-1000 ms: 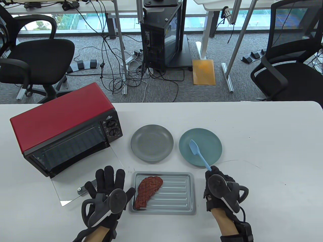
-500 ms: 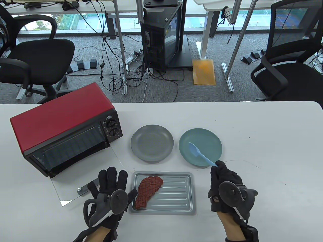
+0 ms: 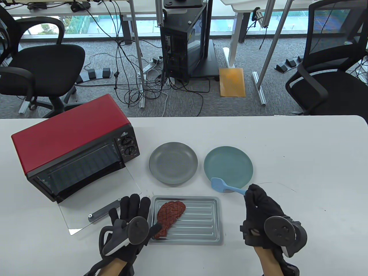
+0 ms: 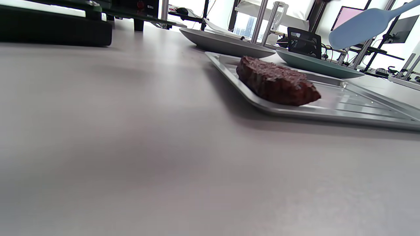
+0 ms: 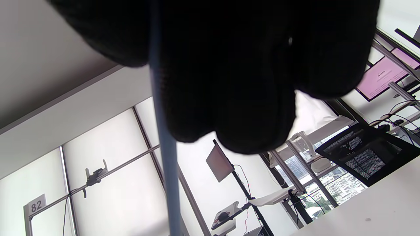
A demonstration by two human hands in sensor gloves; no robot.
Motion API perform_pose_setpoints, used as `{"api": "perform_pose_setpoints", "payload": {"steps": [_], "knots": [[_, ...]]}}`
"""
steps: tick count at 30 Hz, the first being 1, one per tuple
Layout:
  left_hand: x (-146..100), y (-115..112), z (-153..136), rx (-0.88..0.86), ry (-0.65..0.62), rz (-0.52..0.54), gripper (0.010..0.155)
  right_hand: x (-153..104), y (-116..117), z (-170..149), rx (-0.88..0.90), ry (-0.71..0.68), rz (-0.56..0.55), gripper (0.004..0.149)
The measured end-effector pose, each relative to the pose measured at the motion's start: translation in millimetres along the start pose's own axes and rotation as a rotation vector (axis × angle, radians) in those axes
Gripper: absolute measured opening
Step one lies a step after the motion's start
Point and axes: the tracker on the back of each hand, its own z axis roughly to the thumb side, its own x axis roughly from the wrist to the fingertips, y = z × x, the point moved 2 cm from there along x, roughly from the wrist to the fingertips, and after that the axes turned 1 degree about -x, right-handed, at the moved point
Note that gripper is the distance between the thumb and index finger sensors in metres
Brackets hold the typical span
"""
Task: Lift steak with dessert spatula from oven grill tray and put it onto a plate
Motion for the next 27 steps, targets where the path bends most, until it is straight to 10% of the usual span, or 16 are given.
{"api": "perform_pose_setpoints", "payload": {"steps": [27], "knots": [[16, -41, 2, -0.038, -0.076, -0.256, 0.102, 1, 12, -14, 0.116, 0.078, 0.139, 0.047]]}}
